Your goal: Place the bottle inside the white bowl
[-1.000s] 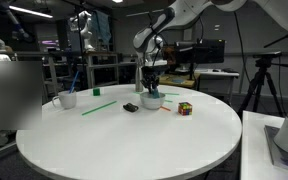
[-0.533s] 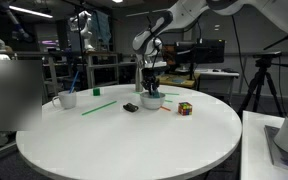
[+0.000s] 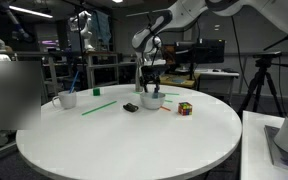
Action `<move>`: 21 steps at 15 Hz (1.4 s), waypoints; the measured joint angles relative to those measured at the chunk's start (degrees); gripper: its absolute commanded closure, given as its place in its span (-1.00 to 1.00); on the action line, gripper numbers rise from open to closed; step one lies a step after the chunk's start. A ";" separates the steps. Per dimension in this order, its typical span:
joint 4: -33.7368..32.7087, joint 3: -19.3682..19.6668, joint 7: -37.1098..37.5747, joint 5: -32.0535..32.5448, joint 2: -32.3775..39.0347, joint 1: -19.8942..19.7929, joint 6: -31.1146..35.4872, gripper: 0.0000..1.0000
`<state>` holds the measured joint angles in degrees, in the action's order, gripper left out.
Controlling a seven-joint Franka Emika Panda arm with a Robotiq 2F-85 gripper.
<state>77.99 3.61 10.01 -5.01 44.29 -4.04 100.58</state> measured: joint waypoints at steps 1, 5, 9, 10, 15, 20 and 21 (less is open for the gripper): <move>-0.24 0.06 0.00 0.00 -0.02 -0.10 0.00 -1.00; -0.90 0.31 0.00 0.03 -1.27 -0.54 0.00 -1.00; -0.79 0.42 0.00 0.34 -4.98 -0.46 0.00 -1.00; -0.59 0.43 0.00 0.55 -6.07 -0.40 0.00 -1.00; 0.55 1.04 1.05 2.57 -11.03 -0.23 -2.83 -1.00; 0.60 1.39 1.61 2.64 -16.36 -0.28 -11.86 -1.00; 0.62 1.38 1.61 2.61 -17.65 -0.28 -13.20 -1.00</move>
<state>78.61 4.99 11.62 -2.40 26.65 -4.32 87.37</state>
